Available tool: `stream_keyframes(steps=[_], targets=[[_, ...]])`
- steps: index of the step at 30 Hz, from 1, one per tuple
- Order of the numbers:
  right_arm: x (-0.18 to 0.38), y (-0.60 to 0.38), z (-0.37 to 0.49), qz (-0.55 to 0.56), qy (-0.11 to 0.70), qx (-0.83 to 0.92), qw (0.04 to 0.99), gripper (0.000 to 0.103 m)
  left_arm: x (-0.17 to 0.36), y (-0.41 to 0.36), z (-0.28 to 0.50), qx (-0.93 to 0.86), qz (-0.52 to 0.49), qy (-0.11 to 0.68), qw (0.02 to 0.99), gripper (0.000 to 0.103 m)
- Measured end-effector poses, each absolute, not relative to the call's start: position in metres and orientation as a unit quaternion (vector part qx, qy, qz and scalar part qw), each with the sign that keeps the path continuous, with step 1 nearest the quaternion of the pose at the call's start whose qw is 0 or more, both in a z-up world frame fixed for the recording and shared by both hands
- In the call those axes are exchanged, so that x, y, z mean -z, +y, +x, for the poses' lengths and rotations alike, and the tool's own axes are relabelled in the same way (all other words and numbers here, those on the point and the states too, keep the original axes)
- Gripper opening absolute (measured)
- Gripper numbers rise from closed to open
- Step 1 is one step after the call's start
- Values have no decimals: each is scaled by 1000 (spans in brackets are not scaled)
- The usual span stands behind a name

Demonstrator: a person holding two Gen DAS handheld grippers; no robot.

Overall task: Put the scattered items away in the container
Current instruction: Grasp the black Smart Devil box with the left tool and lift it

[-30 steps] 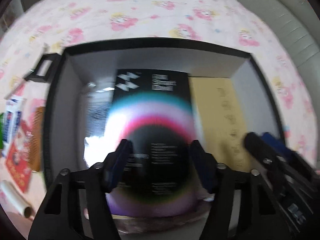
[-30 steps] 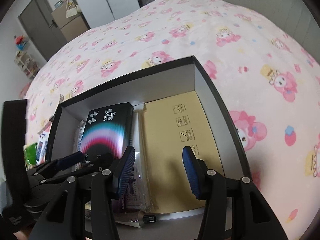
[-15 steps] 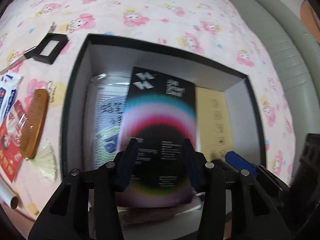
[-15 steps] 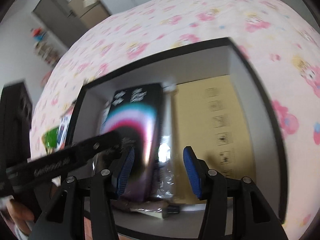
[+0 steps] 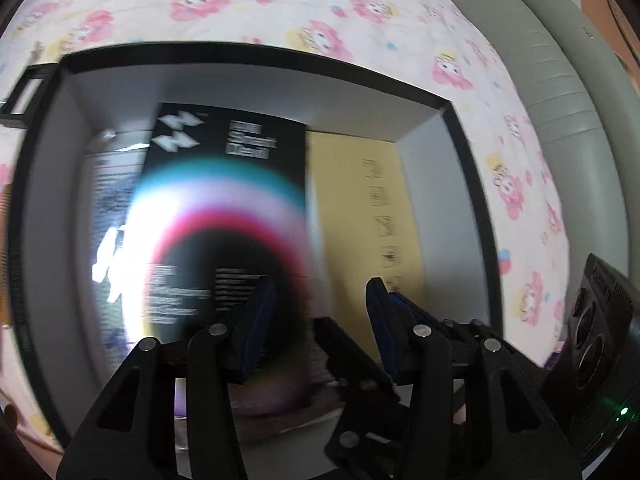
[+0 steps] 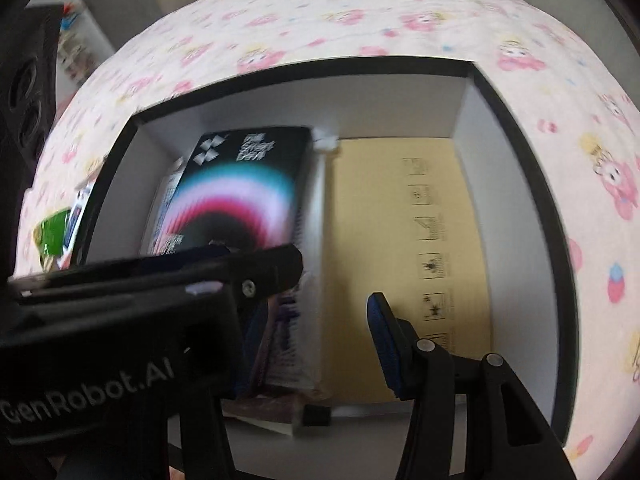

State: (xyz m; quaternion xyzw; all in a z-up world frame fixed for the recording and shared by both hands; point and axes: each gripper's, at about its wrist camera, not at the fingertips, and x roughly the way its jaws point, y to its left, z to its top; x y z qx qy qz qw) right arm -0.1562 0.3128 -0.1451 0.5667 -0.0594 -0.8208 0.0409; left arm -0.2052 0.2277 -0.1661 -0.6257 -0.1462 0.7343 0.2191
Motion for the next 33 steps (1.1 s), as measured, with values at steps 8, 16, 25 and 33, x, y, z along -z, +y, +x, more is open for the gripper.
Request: stream_keyframes(steps=[8, 16, 25, 33], targets=[[145, 343, -159, 555, -105, 825, 6, 49, 168, 250, -207, -719, -631, -152, 249, 49], [154, 325, -160, 567, -108, 815, 47, 49, 150, 213, -199, -768, -599, -135, 182, 50], [166, 306, -162, 582, -104, 802, 84, 50, 154, 191, -203, -782, -608, -102, 92, 65], [163, 325, -167, 566, -120, 815, 43, 49, 153, 210, -205, -769, -609, -120, 156, 68]])
